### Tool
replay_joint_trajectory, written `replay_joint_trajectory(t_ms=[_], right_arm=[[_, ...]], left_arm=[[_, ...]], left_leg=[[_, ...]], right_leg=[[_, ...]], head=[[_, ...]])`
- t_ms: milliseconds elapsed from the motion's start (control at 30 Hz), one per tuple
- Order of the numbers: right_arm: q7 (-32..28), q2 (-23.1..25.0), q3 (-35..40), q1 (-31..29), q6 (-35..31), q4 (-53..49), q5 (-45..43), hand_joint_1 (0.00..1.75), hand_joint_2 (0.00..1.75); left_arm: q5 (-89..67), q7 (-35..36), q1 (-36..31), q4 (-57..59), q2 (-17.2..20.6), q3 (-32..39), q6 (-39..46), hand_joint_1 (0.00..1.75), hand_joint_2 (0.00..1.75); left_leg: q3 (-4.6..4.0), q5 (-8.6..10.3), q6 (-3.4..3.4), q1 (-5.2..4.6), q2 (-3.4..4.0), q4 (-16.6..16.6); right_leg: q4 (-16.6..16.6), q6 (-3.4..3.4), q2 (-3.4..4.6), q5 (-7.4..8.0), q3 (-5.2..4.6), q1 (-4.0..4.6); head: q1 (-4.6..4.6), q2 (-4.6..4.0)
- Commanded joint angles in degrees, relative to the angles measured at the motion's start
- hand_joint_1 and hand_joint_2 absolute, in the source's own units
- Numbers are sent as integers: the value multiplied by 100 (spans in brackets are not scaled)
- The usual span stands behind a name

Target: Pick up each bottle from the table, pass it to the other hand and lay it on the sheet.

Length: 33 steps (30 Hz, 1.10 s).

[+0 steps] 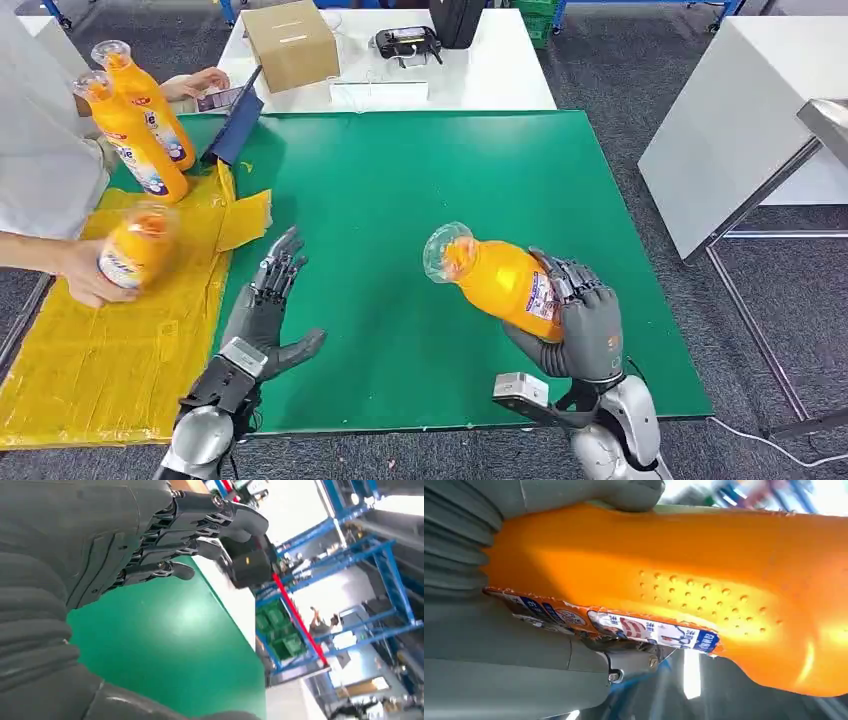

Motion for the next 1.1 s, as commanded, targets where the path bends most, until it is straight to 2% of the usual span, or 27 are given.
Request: replay_joint_trajectory(t_ms=[33,100,200,333,400,500,633,800,900,1100], right_arm=[[-85,398,440,-240,-186,-560,-209,175,175],[-85,398,440,-240,-186,-560,-209,175,175],[-211,521,679,-539,203,-261,-874,175,175],[-184,1008,1004,-1088,914,1127,-1624,175,175],[-274,1167,1111,-1230,1090,1799,-1918,175,175],[-406,1278,1217,-1313,1003,2363,-1909,175,175],[-301,1250,1230,-1294,1143,2364,-1972,175,175],[-445,1611,1367,-1631,1259,3723,-2216,175,175],[-552,1718,1431,-1799,1219,4082,-2267,175,175],[-559,1748,2283,-1825,1032,4082,-1658,175,175]], left_arm=[[-83,34,-207,519,1,-561,52,0,175],[-83,34,-207,519,1,-561,52,0,175],[-49,30,-296,590,11,-728,9,0,175],[257,-107,-427,503,-27,-921,-51,0,175],[371,-117,-456,417,4,-986,-28,0,175],[482,-123,-453,335,36,-1019,-19,0,175],[545,-152,-454,329,56,-1036,-16,0,175],[801,-225,-527,221,126,-1220,-108,0,175],[812,-249,-566,216,124,-1350,-122,0,175],[947,-211,-686,480,101,-1247,105,0,175]], left_leg=[[14,-6,-5,0,-10,0],[16,-5,-6,-2,-9,-2],[21,-9,-8,-1,-14,0],[26,-10,-9,-1,12,-2],[26,-5,-8,4,7,-7],[25,-2,-9,8,3,-9],[18,-2,-8,5,-1,-5],[17,-3,-9,7,3,-4],[16,-3,-11,5,0,-4],[15,-5,-11,6,-7,-4]], right_leg=[[2,-7,18,-8,13,-4],[0,-7,19,-7,14,-5],[2,-10,25,-11,20,-4],[0,-11,53,-2,17,-3],[-10,-11,40,2,21,3],[-11,-9,30,2,20,6],[-5,-6,24,-2,15,4],[-6,-8,31,-1,15,4],[-2,-12,33,-2,11,2],[-2,-10,27,-6,10,3]], head=[[0,0],[0,0],[0,0],[-2,0],[0,0],[0,0],[0,0],[2,0],[0,0],[0,0]])
